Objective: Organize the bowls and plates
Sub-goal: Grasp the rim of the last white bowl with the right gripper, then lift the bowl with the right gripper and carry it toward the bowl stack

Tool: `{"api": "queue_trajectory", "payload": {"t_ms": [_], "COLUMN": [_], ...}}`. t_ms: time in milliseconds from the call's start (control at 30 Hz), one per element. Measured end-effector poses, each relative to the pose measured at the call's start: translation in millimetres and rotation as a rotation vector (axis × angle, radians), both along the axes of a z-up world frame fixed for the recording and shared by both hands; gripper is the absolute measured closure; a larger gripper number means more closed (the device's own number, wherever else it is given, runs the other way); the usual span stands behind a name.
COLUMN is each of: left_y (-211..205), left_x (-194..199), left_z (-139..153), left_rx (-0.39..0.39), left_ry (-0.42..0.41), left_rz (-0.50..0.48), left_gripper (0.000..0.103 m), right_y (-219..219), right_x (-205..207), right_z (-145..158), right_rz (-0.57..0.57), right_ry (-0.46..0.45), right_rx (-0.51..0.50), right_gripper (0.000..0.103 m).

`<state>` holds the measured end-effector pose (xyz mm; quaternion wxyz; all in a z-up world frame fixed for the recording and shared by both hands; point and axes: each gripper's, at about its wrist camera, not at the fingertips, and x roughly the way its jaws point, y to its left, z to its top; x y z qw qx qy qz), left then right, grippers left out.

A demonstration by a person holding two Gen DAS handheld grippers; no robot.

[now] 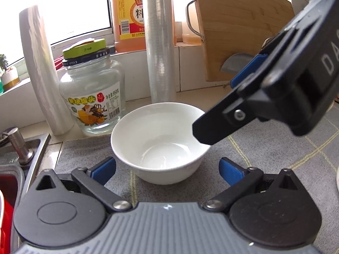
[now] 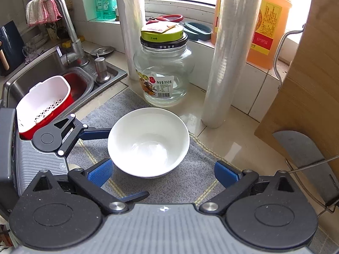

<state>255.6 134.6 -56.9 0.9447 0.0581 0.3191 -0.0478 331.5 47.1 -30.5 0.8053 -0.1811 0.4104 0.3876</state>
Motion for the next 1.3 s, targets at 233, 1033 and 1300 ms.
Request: {"api": "queue_trajectory", "payload": {"t_ms": [233,1033,1300], "left_y": [3,13,13], "left_x": [5,15,14], "left_z": [1,-4,-3], "left_rx": [0.000,-0.091,-0.102], "left_ry": [-0.019,-0.018,-0.017], "left_rz": [0.024,0.002,0.004], "left_gripper": [0.001,0.006,0.007], "right_y": [8,37,39], "right_x": [12,41,44], "right_z": [-5,-30,-30], "right_rz": [0.013,0.075,0.077], "right_ry": [0.029,0.079,0.086], "right_rx": [0.021,0.013,0.031], "right_gripper": [0.000,0.017,0.021]}}
